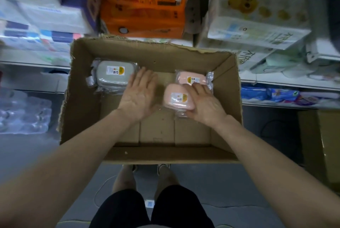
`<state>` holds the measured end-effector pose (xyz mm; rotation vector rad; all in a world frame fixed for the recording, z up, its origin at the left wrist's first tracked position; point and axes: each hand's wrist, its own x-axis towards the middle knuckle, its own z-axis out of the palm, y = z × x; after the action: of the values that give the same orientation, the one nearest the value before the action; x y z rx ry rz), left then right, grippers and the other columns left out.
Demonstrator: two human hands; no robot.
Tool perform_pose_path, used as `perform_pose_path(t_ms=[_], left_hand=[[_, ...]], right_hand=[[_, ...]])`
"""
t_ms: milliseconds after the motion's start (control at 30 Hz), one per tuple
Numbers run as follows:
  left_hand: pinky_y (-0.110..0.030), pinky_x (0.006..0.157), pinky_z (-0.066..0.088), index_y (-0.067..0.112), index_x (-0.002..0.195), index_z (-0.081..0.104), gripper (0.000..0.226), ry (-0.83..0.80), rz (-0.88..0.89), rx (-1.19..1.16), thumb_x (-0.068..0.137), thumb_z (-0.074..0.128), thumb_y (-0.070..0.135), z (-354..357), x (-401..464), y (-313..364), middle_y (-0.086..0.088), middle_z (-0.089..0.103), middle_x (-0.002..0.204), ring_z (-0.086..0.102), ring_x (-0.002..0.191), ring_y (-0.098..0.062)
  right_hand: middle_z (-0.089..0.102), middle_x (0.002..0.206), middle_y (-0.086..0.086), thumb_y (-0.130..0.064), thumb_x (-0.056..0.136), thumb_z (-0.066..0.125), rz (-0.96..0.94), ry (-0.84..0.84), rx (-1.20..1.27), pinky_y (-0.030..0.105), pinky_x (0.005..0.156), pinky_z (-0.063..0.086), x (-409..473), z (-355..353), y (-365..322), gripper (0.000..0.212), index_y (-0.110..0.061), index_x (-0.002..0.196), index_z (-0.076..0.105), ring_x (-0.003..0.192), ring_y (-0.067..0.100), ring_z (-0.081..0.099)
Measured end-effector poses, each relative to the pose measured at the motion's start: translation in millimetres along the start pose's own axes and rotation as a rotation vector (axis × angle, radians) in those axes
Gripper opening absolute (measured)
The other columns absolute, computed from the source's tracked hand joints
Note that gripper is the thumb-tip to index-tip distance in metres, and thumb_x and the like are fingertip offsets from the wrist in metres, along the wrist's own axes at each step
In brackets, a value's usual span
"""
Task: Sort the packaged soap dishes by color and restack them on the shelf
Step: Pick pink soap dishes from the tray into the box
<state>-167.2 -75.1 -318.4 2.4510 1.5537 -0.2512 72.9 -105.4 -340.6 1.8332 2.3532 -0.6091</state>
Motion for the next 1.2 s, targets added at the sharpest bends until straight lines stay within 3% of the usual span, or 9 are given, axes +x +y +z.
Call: perform_pose_path(t_ms=[100, 233, 367, 600, 800, 933, 1033, 1200], left_hand=[[-0.052, 0.120, 0.005, 0.010, 0.153, 0.010, 0.090, 0.028, -0.150, 0.044, 0.086, 0.060, 0.044, -8, -1, -31, -0.016, 0.010, 0.158, 0.000, 0.148, -0.035], [-0.051, 0.118, 0.010, 0.011, 0.151, 0.012, 0.085, -0.057, -0.236, 0.024, 0.089, 0.059, 0.045, -5, -2, -52, -0.017, 0.011, 0.157, 0.006, 0.147, -0.036], [-0.047, 0.118, 0.011, 0.012, 0.152, 0.010, 0.085, -0.064, -0.231, -0.036, 0.090, 0.059, 0.042, 3, -1, -55, -0.017, 0.008, 0.158, 0.005, 0.147, -0.036], [-0.047, 0.118, 0.018, 0.011, 0.151, 0.016, 0.085, -0.050, -0.228, -0.048, 0.086, 0.064, 0.040, 8, 0, -60, -0.018, 0.014, 0.156, 0.011, 0.146, -0.037], [-0.043, 0.109, 0.032, 0.008, 0.149, 0.024, 0.078, 0.029, -0.197, -0.085, 0.088, 0.062, 0.037, -22, -16, -55, -0.015, 0.036, 0.146, 0.033, 0.135, -0.033], [-0.041, 0.109, 0.033, 0.010, 0.149, 0.028, 0.075, 0.112, -0.160, -0.054, 0.088, 0.062, 0.039, -48, -45, -60, -0.013, 0.043, 0.143, 0.040, 0.131, -0.031], [-0.041, 0.107, 0.035, 0.007, 0.142, 0.042, 0.068, 0.229, -0.146, -0.017, 0.084, 0.069, 0.032, -66, -76, -72, -0.016, 0.052, 0.135, 0.048, 0.123, -0.034], [-0.042, 0.090, 0.050, 0.003, 0.124, 0.059, 0.051, 0.429, -0.184, 0.004, 0.081, 0.072, 0.028, -87, -141, -111, -0.019, 0.066, 0.111, 0.062, 0.100, -0.037]], right_hand=[[0.033, 0.143, 0.013, -0.038, 0.077, 0.076, 0.098, -0.055, -0.055, 0.044, 0.109, 0.036, 13, -17, 25, 0.094, -0.028, 0.153, 0.022, 0.127, 0.035, 0.035], [0.026, 0.147, 0.015, -0.027, 0.083, 0.071, 0.166, -0.119, -0.100, 0.044, 0.114, 0.029, 42, -19, 48, 0.086, -0.035, 0.152, 0.021, 0.135, 0.038, 0.028], [0.016, 0.156, 0.017, -0.015, 0.089, 0.061, 0.215, -0.102, -0.191, 0.048, 0.117, 0.026, 64, 0, 53, 0.075, -0.027, 0.151, 0.022, 0.146, 0.038, 0.013], [0.027, 0.149, 0.016, -0.023, 0.090, 0.060, 0.202, -0.125, -0.292, 0.046, 0.106, 0.037, 62, 0, 38, 0.071, -0.017, 0.150, 0.021, 0.135, 0.037, 0.031], [0.047, 0.134, 0.014, -0.030, 0.088, 0.064, -0.032, -0.018, -0.371, 0.043, 0.092, 0.042, 46, -41, 11, 0.069, -0.014, 0.147, 0.034, 0.117, 0.034, 0.047], [0.049, 0.136, 0.014, -0.027, 0.090, 0.060, -0.210, 0.041, -0.410, 0.042, 0.092, 0.042, 41, -76, -31, 0.065, -0.014, 0.148, 0.035, 0.121, 0.035, 0.047], [0.056, 0.128, 0.019, -0.028, 0.087, 0.065, -0.332, 0.127, -0.444, 0.045, 0.092, 0.047, 44, -100, -70, 0.065, -0.010, 0.145, 0.042, 0.118, 0.039, 0.052], [0.058, 0.126, 0.019, -0.035, 0.084, 0.066, -0.529, 0.280, -0.477, 0.045, 0.091, 0.046, 55, -135, -156, 0.065, -0.007, 0.139, 0.048, 0.114, 0.037, 0.055]])
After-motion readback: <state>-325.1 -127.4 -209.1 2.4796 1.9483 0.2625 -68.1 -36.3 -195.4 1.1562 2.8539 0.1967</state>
